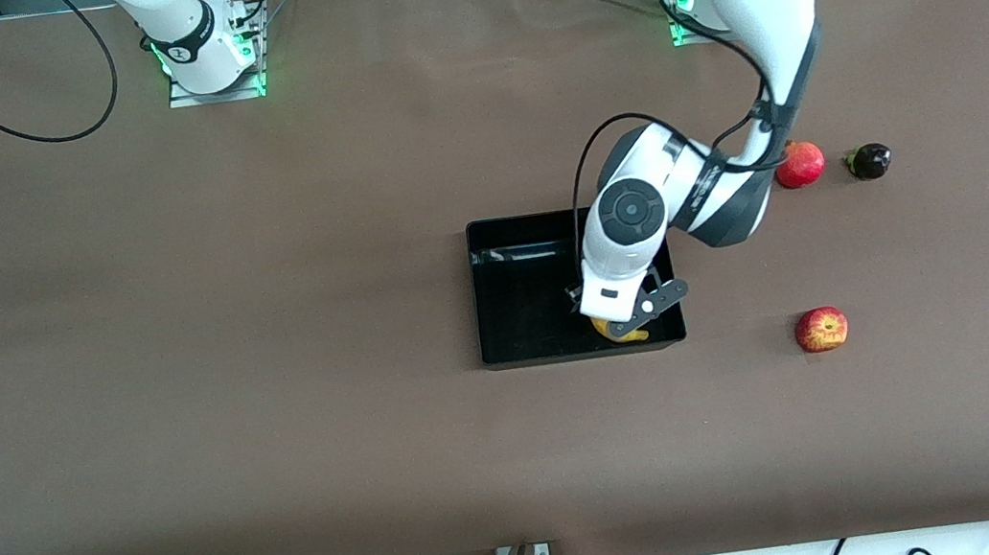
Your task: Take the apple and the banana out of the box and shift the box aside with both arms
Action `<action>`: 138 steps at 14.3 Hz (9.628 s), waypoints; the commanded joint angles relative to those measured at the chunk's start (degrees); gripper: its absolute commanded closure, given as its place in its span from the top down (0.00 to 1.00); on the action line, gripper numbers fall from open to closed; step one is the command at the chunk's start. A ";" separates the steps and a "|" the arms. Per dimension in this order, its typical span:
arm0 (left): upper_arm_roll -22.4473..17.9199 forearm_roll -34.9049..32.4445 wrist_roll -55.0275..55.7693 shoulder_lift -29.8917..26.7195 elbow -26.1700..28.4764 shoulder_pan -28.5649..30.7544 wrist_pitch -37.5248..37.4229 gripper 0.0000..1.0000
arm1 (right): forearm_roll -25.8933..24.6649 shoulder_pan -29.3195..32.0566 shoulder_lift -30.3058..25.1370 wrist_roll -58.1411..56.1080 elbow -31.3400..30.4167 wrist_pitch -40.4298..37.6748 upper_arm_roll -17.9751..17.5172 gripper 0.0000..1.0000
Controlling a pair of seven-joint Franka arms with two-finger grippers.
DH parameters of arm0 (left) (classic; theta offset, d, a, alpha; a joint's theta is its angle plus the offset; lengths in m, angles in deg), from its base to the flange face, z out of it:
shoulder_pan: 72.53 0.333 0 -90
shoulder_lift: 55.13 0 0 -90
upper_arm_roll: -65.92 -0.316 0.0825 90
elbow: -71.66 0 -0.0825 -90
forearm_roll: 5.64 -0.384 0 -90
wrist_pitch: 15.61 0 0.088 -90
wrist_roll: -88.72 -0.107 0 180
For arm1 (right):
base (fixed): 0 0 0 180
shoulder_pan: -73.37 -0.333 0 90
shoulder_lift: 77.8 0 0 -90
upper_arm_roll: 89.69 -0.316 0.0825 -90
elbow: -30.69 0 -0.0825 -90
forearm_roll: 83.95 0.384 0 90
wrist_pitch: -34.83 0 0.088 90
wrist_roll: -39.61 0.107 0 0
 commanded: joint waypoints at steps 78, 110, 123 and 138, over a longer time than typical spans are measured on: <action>-7.86 11.35 -62.60 -49.64 12.75 25.60 -31.84 1.00 | 10.63 -40.90 23.30 36.79 -5.01 31.39 14.23 0.00; -10.42 14.34 -59.25 -48.06 7.74 23.30 -36.14 1.00 | 25.83 -29.46 8.09 -13.60 -42.13 47.83 30.67 1.00; -10.07 14.34 -58.29 -48.15 7.74 23.30 -37.29 1.00 | 7.03 -29.55 5.35 -13.24 -9.28 6.28 33.22 1.00; -10.25 14.25 -58.38 -48.15 7.83 23.30 -37.29 1.00 | -0.18 0.67 -6.31 -3.59 -10.18 1.04 0.01 1.00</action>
